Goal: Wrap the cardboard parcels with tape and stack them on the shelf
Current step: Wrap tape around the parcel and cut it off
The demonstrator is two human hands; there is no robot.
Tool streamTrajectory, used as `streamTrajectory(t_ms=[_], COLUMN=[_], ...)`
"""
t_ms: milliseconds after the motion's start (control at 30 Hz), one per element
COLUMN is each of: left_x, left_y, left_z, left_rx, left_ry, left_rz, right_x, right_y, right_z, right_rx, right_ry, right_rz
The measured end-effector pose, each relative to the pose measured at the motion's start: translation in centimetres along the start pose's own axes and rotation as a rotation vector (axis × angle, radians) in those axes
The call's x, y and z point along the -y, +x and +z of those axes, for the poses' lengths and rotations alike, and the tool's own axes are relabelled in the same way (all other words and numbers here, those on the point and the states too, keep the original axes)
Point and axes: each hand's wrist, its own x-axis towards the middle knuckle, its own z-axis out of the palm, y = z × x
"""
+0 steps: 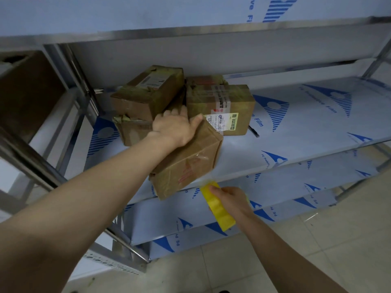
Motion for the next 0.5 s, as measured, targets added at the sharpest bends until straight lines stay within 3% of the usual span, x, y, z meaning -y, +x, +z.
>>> streamTrajectory(t_ms=[100, 267, 500], left_x=[-0.4, 1.1, 1.9], left_y=[0.2, 2.2, 2.5], left_z=[0.8, 1.8, 1.0], left_rx=[0.081, -0.095, -0.095], left_ry=[0.061, -0.056, -0.240], left_rz=[-0.021, -0.050, -0.152], right_x=[-0.1, -0.3, -0.1], right_y=[0.7, 1.9, 2.4], right_z=[0.5, 1.2, 1.6], right_rx=[0.002, -0.037, -0.030], right_ry=[0.023, 0.021, 0.011], right_rz=[0.007, 0.021, 0.048])
